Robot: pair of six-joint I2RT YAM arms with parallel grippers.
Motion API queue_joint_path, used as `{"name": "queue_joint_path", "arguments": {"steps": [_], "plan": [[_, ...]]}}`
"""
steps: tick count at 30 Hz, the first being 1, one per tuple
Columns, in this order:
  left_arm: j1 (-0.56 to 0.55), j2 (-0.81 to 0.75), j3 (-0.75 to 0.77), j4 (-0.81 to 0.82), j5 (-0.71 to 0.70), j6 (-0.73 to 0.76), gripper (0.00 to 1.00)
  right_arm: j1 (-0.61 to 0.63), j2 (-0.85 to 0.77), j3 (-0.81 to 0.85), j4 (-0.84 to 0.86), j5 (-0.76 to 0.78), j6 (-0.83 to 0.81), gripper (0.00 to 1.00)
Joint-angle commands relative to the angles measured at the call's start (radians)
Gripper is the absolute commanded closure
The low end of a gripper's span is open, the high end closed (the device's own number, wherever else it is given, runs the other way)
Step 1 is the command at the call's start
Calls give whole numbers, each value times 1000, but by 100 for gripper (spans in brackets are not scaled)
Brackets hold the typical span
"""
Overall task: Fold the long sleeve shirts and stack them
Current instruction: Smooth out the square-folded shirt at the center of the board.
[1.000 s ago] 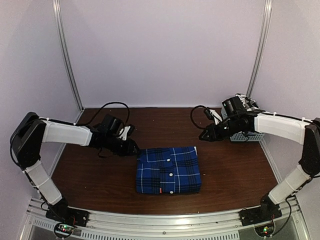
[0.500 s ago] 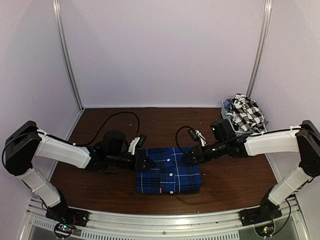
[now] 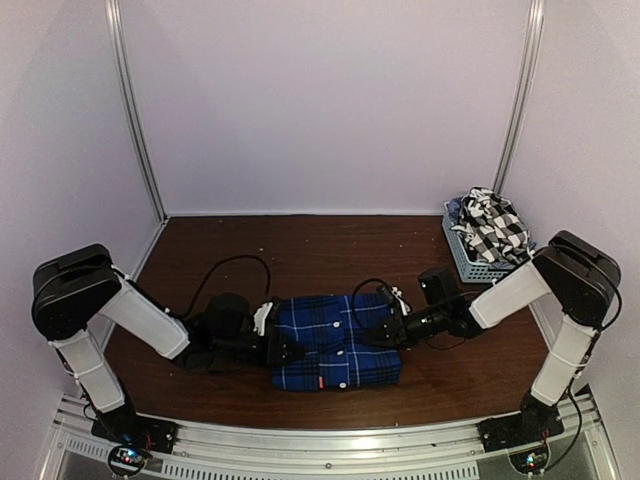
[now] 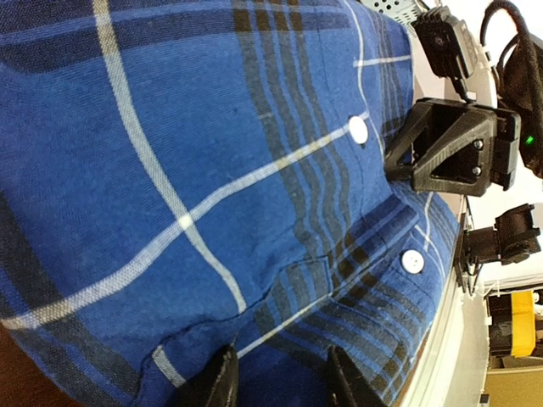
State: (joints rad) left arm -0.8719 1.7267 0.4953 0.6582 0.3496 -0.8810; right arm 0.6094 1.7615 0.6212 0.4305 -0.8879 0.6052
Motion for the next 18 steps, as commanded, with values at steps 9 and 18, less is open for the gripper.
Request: {"name": "queue_joint_path", "arguments": {"steps": [9,18], "plan": [[-4,-194,-4,-199,-159,90,62,-92,-237,51,-360,100,-197,66],[-70,-287,44,-236,-165,144,62,-91,-223,249,-505,107,-249,63]]}}
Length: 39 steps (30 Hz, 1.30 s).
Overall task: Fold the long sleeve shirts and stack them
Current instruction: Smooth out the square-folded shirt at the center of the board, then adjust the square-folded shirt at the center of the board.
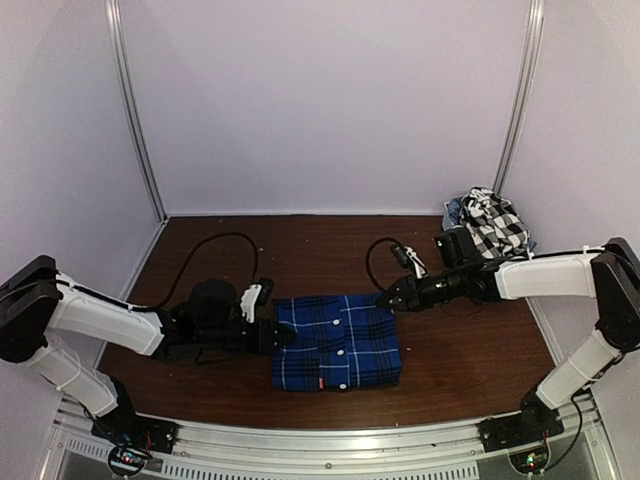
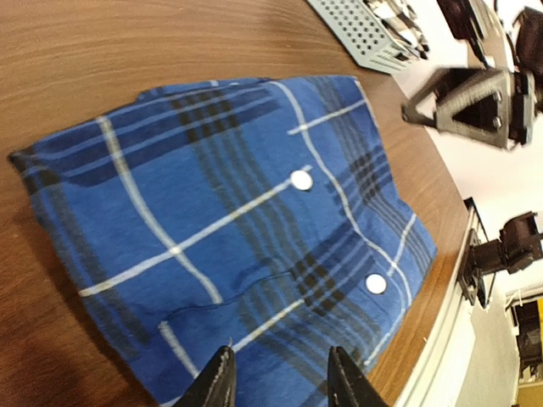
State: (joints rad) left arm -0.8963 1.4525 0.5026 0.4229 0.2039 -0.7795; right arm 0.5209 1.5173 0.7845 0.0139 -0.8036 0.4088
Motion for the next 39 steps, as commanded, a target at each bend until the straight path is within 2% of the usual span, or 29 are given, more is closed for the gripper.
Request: {"name": "queue_joint_path", "arguments": {"steps": [1,5,10,20,25,29,35,39], "plan": [[-64,-6,46,4,-28,43,62,-3,40,114,-103,26,-65,61],[-137,57,83,14,-59,39,62,-2,134,238,-164,47,-112,52],[-223,132,143,-3,-125,33,62,-2,277,368,-182,27,-129,47],[-368,204,289,-200,-333,97,62,-1,489,489,-231,-41,-191,45],[-385,206,287,-228,-351,85,62,-2,509,461,-270,-60,-237,46],[-395,178,269,-277,-361,50,62,-2,456,389,-269,-43,-245,48],[-413,108,229,-347,-376,-25,62,-2,349,230,-235,29,-206,51],[-414,35,171,-378,-393,-104,62,-1,240,75,-136,50,-125,51]]}}
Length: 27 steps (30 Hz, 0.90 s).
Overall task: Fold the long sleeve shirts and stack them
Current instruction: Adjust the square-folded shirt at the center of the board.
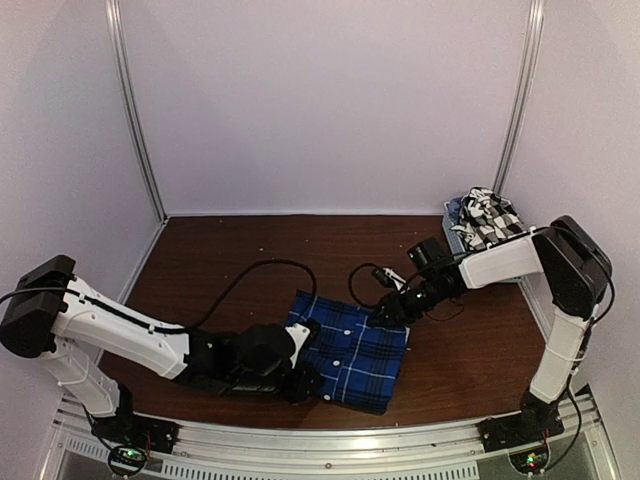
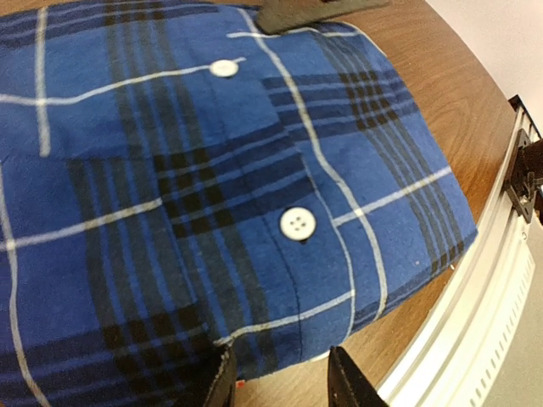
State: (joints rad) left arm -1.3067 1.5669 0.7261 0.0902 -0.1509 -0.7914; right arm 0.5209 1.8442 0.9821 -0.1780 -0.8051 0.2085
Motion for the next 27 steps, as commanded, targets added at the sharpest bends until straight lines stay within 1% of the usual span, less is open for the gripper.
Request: {"name": "queue_joint_path", "arguments": {"steps": [1,5,10,13,14,16,18,21,24,27], "plan": [[-4,-101,-66,-56,-44,-110,62,0,-118,-163,80,55,101,51],[-3,-166,-120,-85,-69,-168,62,44,-243,-327,187,68,204,50],[-2,-214,-157,-202,-152,-217,62,182,-355,-418,282,97,321,50],[-3,-260,-168,-261,-199,-246,61,207,-447,-422,268,124,355,47],[-3,-277,-177,-262,-200,-251,61,206,-474,-412,244,150,354,45],[-3,-301,-196,-250,-185,-260,61,204,-508,-369,148,224,330,37],[-3,-309,-209,-231,-154,-269,61,191,-508,-319,88,268,304,29],[-3,-302,-244,-145,-89,-289,60,150,-449,-247,32,266,271,23],[-3,-289,-285,-25,-14,-308,60,128,-359,-185,-2,236,226,16],[-3,-265,-296,28,26,-318,59,122,-247,-125,-23,172,188,14]]}}
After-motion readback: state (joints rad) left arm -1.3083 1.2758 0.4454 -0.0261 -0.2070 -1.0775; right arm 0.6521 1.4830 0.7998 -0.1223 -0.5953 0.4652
